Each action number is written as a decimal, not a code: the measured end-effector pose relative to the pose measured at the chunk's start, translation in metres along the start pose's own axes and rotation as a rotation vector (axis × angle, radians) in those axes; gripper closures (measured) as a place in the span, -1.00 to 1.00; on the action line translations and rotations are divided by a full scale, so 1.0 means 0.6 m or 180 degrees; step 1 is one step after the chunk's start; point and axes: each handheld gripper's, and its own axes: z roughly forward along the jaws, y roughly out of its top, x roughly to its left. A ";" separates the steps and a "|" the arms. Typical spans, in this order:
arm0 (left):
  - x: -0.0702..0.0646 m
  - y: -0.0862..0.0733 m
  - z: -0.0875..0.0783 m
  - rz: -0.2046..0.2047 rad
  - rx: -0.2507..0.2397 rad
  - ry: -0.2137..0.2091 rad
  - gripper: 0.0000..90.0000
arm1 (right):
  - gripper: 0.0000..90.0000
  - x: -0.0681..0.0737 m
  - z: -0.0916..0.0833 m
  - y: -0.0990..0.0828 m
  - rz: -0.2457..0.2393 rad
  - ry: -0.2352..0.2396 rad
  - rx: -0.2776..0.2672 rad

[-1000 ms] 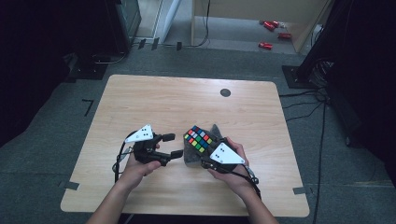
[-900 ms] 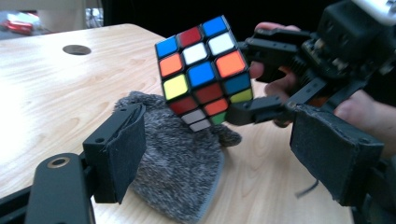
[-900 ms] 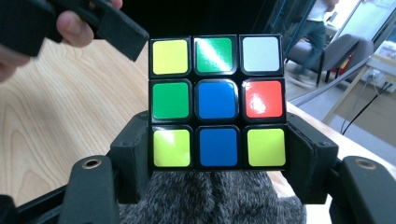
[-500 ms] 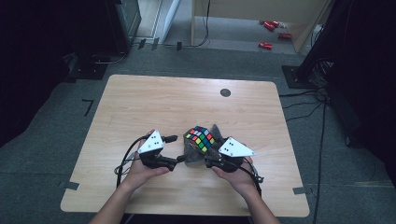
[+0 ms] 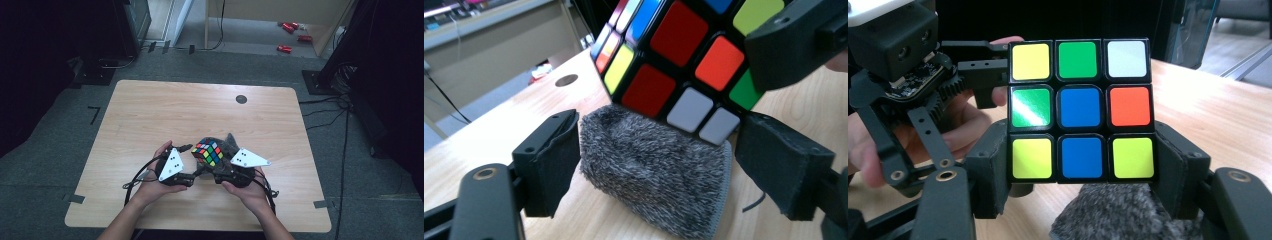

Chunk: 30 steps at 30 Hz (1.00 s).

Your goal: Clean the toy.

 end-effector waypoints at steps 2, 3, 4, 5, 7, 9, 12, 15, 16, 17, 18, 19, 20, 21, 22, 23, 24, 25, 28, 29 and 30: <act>-0.003 -0.002 0.002 0.0107 -0.0029 0.0046 -0.51 | -0.24 0.001 0.002 -0.001 0.0052 0.0005 0.0017; -0.006 -0.003 0.003 0.0158 -0.0037 0.0077 -0.50 | -0.24 0.000 0.002 -0.001 0.0088 0.0010 0.0028; -0.008 -0.003 0.004 0.0226 -0.0036 0.0110 -0.49 | -0.24 -0.001 0.003 -0.002 0.0112 0.0014 0.0035; -0.010 -0.003 0.005 0.0281 -0.0035 0.0134 -0.48 | -0.24 -0.002 0.003 -0.002 0.0138 0.0016 0.0038; -0.016 -0.005 0.008 0.0399 0.0005 0.0190 -0.46 | -0.24 -0.002 0.004 -0.002 0.0242 0.0063 0.0054; -0.020 -0.006 0.010 0.0457 0.0011 0.0207 -0.46 | -0.24 -0.002 0.005 -0.002 0.0334 0.0119 0.0078; -0.023 -0.004 0.008 0.0484 -0.0053 0.0254 -0.43 | -0.24 0.002 0.009 -0.002 0.0341 0.0143 0.0143; -0.025 -0.005 0.008 0.0557 -0.0056 0.0277 -0.40 | -0.24 0.001 0.011 -0.003 0.0448 0.0176 0.0176; -0.028 -0.006 0.009 0.0597 -0.0043 0.0300 -0.39 | -0.24 -0.001 0.012 -0.003 0.0499 0.0188 0.0206; -0.031 -0.006 0.010 0.0681 -0.0014 0.0342 -0.37 | -0.24 -0.003 0.013 -0.004 0.0547 0.0203 0.0240; -0.034 -0.007 0.011 0.0746 0.0015 0.0364 -0.35 | -0.24 -0.005 0.014 -0.004 0.0596 0.0214 0.0275; -0.036 -0.008 0.012 0.0783 0.0036 0.0378 -0.34 | -0.24 -0.006 0.015 -0.005 0.0636 0.0224 0.0319; -0.037 -0.009 0.012 0.0802 0.0047 0.0383 -0.32 | -0.24 -0.008 0.016 -0.006 0.0673 0.0230 0.0353; -0.037 -0.009 0.012 0.0826 0.0050 0.0386 -0.31 | -0.24 -0.010 0.017 -0.007 0.0722 0.0240 0.0378; -0.039 -0.009 0.012 0.0872 0.0061 0.0405 -0.28 | -0.24 -0.013 0.018 -0.008 0.0796 0.0252 0.0400; -0.041 -0.009 0.013 0.0875 0.0070 0.0411 -0.25 | -0.24 -0.016 0.019 -0.008 0.0862 0.0260 0.0408; -0.041 -0.009 0.013 0.0872 0.0079 0.0407 -0.24 | -0.24 -0.018 0.019 -0.009 0.0887 0.0283 0.0424; -0.040 -0.008 0.012 0.0853 0.0082 0.0389 -0.24 | -0.24 -0.018 0.020 -0.009 0.0878 0.0293 0.0426; -0.032 -0.006 0.009 0.0670 0.0095 0.0258 -0.23 | -0.31 -0.019 0.019 -0.006 0.0828 0.0319 0.0402; -0.028 -0.006 0.007 0.0620 0.0122 0.0261 -0.23 | -0.34 -0.020 0.018 -0.005 0.0792 0.0318 0.0381; -0.023 -0.007 0.006 0.0560 0.0145 0.0258 -0.23 | -0.37 -0.021 0.015 -0.002 0.0767 0.0310 0.0353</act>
